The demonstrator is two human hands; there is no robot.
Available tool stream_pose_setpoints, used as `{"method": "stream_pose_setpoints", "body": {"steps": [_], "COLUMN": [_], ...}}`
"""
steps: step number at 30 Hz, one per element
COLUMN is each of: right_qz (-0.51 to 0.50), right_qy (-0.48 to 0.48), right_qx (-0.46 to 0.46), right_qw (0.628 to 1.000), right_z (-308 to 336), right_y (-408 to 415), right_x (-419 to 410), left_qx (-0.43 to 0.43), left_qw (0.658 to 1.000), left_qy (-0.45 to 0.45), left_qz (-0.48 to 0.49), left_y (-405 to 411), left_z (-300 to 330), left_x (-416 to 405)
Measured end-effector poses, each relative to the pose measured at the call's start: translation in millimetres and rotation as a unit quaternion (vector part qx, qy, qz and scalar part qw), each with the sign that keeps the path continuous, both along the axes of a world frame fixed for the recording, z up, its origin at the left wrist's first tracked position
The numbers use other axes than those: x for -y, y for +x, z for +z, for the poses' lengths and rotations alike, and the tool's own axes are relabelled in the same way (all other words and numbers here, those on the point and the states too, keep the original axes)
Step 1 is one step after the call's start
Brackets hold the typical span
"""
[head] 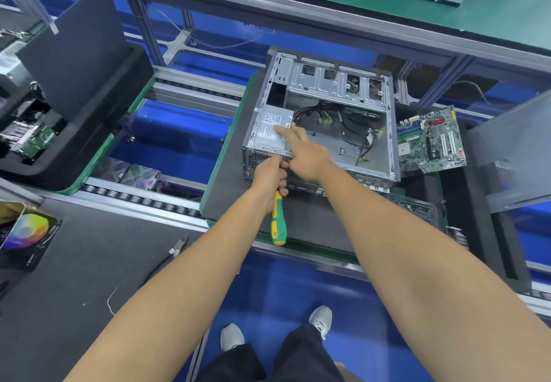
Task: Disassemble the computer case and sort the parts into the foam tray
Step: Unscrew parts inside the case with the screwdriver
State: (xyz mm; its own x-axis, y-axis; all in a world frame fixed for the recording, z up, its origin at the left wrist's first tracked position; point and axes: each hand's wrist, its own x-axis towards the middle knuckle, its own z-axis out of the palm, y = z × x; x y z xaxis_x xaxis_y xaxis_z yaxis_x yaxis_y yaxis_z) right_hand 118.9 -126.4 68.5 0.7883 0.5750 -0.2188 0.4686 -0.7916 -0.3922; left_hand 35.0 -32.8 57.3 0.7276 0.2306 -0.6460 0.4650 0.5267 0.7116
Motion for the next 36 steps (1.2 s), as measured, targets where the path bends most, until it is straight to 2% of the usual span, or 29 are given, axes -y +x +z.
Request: {"method": "stream_pose_setpoints", "body": {"steps": [4, 5, 6, 7, 9, 12, 14, 17, 19, 21, 22, 23, 25, 26, 27, 29, 33, 36], "right_qz": [0.005, 0.007, 0.010, 0.012, 0.013, 0.017, 0.018, 0.020, 0.020, 0.016, 0.015, 0.014, 0.013, 0.013, 0.015, 0.015, 0.006, -0.001], "right_qy": [0.001, 0.001, -0.001, -0.002, -0.005, -0.007, -0.010, -0.009, -0.009, -0.006, -0.004, -0.002, 0.000, 0.001, 0.001, 0.001, -0.003, -0.005], "right_qx": [-0.012, -0.014, -0.013, -0.013, -0.012, -0.010, -0.011, -0.012, -0.012, -0.013, -0.015, -0.017, -0.020, -0.019, -0.014, -0.012, -0.011, -0.008], "right_qw": [1.000, 1.000, 1.000, 1.000, 1.000, 1.000, 1.000, 1.000, 1.000, 1.000, 1.000, 1.000, 1.000, 1.000, 1.000, 1.000, 1.000, 1.000], "right_z": [3.5, 4.5, 5.4, 6.1, 6.9, 8.8, 8.8, 5.6, 5.2, 5.0, 5.2, 5.6, 6.1, 5.5, 5.1, 4.5, 4.4, 4.7], "right_y": [0.5, 0.5, 0.3, -0.4, -1.2, -1.6, -1.0, 0.2, 0.4, -0.2, -0.8, -1.4, -1.4, -1.3, -0.3, 0.5, -0.6, -1.2], "right_x": [0.3, 0.4, 0.5, 0.4, -0.1, 0.1, 0.9, 2.1, 2.8, 2.9, 2.5, 2.2, 1.7, 1.9, 1.9, 1.9, 0.0, -0.3], "left_qx": [0.013, 0.018, 0.015, 0.001, -0.035, -0.033, -0.044, -0.042, -0.040, -0.046, -0.049, -0.046, 0.000, 0.025, 0.041, 0.064, 0.138, 0.141], "left_qw": [0.996, 0.986, 0.960, 0.912, 0.784, 0.643, 0.579, 0.549, 0.564, 0.617, 0.661, 0.724, 0.877, 0.925, 0.949, 0.962, 0.957, 0.964], "left_qy": [0.079, 0.146, 0.244, 0.356, 0.534, 0.655, 0.692, 0.698, 0.695, 0.677, 0.655, 0.615, 0.452, 0.368, 0.310, 0.266, 0.255, 0.224], "left_qz": [-0.050, -0.084, -0.137, -0.204, -0.316, -0.396, -0.429, -0.459, -0.445, -0.399, -0.362, -0.310, -0.164, -0.092, -0.046, -0.025, -0.017, 0.019], "left_y": [-8.4, -11.8, -15.5, -20.5, -30.3, -38.6, -37.5, -34.5, -34.3, -33.2, -33.3, -34.4, -38.7, -42.8, -45.6, -48.8, -41.7, -33.6], "left_z": [-16.4, -24.5, -34.1, -44.5, -66.7, -90.7, -97.6, -103.0, -102.5, -101.3, -100.8, -100.0, -96.6, -94.0, -89.7, -80.7, -55.2, -38.9], "left_x": [-6.8, -10.1, -14.0, -18.0, -22.4, -21.5, -22.1, -26.4, -29.9, -37.5, -42.8, -48.2, -58.4, -61.5, -63.7, -66.3, -66.8, -63.9]}}
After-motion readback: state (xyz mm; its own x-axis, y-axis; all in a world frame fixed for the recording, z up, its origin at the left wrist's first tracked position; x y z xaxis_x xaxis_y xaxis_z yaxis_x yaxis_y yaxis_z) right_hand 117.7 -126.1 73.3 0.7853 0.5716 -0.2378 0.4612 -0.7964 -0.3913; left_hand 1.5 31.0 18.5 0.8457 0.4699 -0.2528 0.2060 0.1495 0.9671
